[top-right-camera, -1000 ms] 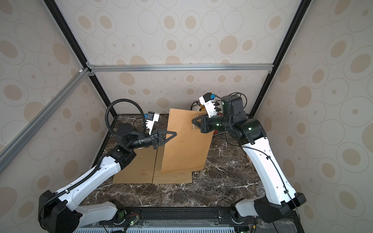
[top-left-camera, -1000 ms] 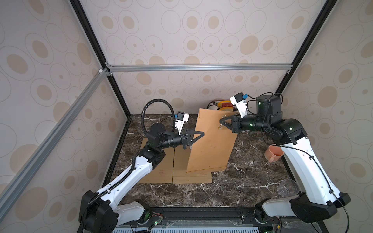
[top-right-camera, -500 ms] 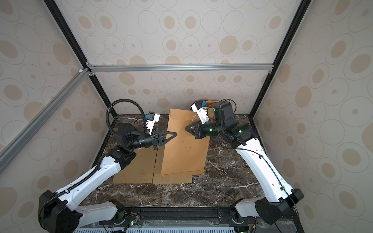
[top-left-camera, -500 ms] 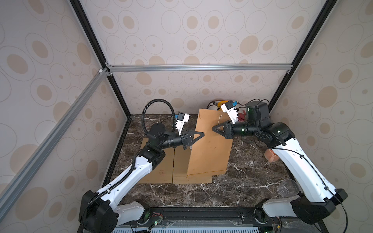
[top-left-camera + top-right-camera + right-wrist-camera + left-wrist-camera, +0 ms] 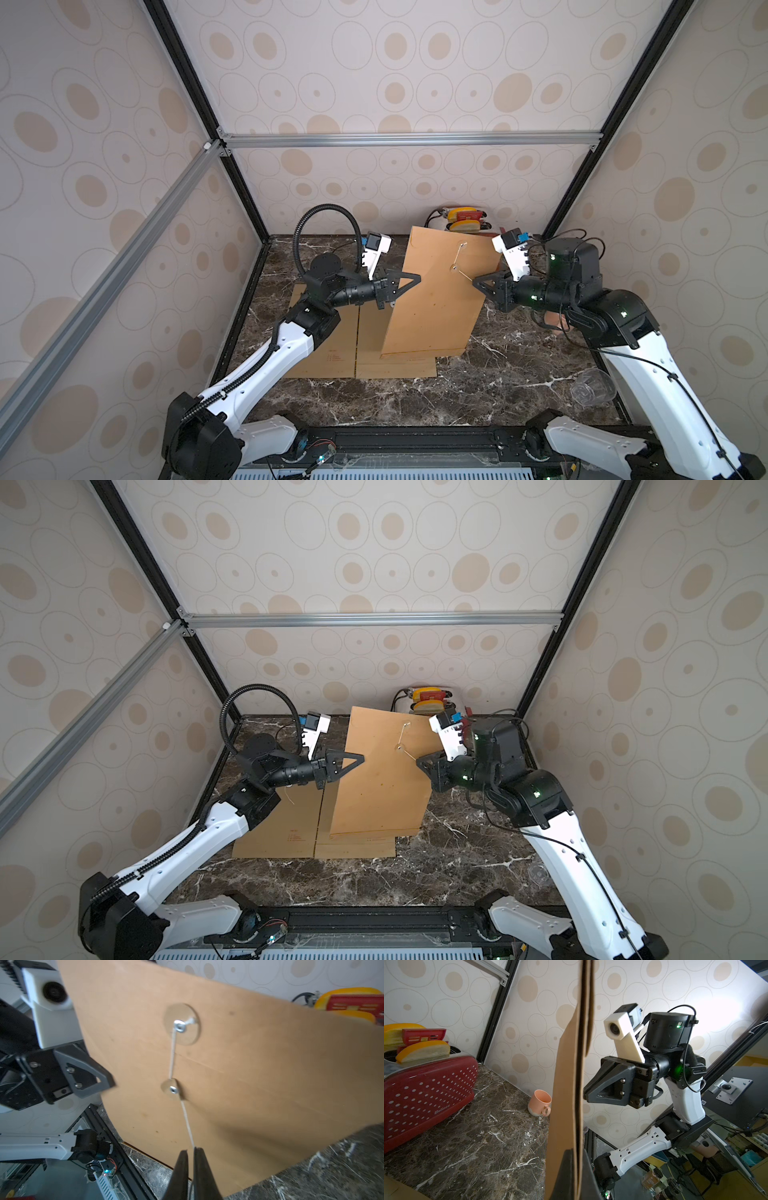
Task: Close the mouth of the file bag
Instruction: Close the file bag, then place the file bag at the center of the board.
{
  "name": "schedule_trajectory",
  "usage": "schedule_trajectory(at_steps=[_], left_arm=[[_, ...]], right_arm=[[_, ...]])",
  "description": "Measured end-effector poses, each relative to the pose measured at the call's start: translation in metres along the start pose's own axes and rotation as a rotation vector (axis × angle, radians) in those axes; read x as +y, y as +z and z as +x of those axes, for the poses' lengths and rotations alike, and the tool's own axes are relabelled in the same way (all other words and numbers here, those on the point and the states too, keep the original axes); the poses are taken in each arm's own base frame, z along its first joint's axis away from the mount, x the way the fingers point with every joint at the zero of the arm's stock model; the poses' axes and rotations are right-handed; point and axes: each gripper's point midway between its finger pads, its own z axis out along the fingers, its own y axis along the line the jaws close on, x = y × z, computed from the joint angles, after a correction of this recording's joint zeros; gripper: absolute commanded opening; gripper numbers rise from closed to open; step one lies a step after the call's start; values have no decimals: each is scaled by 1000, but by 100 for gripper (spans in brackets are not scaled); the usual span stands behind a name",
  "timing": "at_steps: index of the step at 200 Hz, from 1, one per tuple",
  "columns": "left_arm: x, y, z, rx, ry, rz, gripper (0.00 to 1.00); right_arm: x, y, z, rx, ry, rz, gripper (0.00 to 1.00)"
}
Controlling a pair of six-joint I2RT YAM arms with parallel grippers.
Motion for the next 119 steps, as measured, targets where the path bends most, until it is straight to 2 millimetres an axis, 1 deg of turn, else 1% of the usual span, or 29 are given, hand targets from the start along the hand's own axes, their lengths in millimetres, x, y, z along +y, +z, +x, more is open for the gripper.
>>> schedule_trajectory(at_steps=[14,25,50,65,72,85,103,112,119], left_arm=[[0,0,0,-1,1,1,0],[-1,0,-1,-2,3,2,0],[0,0,-2,-7,4,-2,0],[1,1,-4,-20,0,-13,0],[1,2,-5,-26,-7,-18,0],[4,7,-5,-40,-31,-26,0],[18,18,-2,-69,-94,-66,0],[31,22,7,-80,-133,-104,0],[44,24,18,-85,-169,-143,0]], right_arm=[[-17,-1,9,17,32,55,16],[-26,-1,14,30,47,79,21],[-29,1,25,55,63,80,26],[-31,-1,30,55,69,84,29],[-34,-4,33,50,74,95,33],[-45,-9,41,42,93,133,34],[-71,-18,59,36,152,221,35],[-86,-20,70,40,188,268,35],[-97,-20,79,48,218,297,36]])
